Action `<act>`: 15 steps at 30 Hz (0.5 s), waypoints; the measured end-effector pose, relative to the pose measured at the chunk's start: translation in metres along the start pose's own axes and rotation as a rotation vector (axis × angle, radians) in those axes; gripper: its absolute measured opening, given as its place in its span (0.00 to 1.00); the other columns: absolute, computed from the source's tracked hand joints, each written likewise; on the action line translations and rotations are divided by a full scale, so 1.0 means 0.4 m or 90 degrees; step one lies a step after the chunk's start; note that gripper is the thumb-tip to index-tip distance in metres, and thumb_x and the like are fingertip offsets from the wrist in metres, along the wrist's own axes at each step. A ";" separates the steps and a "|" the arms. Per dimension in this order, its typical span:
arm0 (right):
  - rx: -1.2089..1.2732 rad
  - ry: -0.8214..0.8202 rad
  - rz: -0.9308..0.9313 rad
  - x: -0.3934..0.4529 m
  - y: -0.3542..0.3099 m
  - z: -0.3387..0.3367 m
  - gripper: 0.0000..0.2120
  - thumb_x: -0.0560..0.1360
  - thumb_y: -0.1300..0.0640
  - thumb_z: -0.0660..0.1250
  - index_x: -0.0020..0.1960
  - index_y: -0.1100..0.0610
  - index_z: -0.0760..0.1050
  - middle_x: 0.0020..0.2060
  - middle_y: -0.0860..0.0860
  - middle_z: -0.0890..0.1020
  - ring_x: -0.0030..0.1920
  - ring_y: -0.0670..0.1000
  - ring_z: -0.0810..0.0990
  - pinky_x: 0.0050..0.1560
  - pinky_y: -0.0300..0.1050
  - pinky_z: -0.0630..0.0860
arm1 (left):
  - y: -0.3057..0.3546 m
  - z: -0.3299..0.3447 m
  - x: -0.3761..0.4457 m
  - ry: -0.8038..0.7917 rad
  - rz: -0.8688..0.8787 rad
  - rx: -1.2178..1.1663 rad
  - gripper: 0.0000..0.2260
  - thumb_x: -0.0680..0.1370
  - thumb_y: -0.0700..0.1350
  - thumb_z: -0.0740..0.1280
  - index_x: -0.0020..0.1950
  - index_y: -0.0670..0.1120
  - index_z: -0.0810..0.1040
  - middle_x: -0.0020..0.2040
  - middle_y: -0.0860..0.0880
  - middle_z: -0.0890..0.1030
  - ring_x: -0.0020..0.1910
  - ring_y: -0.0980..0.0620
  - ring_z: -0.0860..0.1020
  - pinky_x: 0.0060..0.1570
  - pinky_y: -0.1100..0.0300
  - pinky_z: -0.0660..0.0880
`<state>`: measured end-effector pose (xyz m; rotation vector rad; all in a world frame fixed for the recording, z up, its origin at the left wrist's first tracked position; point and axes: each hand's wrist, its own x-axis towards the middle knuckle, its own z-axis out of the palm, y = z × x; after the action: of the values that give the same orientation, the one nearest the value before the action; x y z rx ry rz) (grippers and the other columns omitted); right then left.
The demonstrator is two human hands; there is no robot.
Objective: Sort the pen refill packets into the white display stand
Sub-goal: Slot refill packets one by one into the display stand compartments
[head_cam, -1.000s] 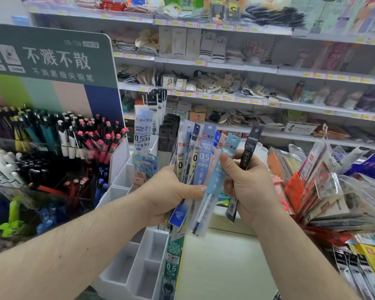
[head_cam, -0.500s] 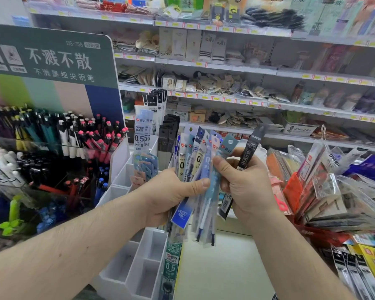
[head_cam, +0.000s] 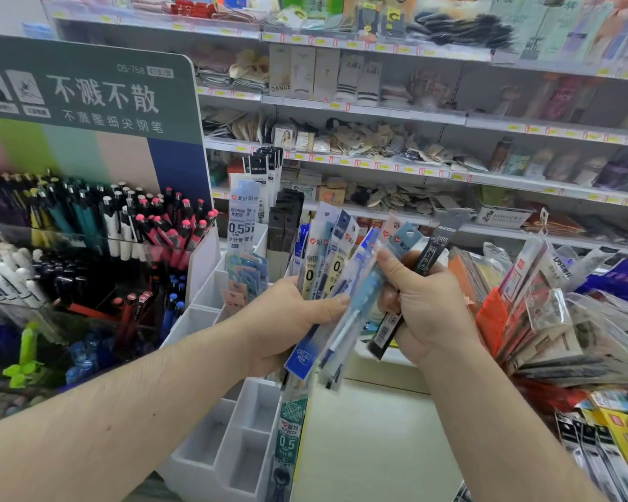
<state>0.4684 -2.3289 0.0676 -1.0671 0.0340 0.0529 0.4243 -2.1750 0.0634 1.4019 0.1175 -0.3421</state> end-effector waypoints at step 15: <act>-0.171 -0.063 0.058 -0.021 0.010 -0.024 0.11 0.73 0.56 0.73 0.46 0.59 0.72 0.31 0.54 0.67 0.24 0.48 0.60 0.23 0.38 0.58 | 0.000 0.004 -0.008 0.033 0.114 0.140 0.11 0.74 0.30 0.70 0.49 0.45 0.82 0.46 0.43 0.87 0.46 0.46 0.85 0.50 0.52 0.82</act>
<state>0.4596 -2.3356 0.0602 -1.3292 -0.0139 0.1964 0.4212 -2.1760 0.0643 1.6261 -0.0043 -0.1727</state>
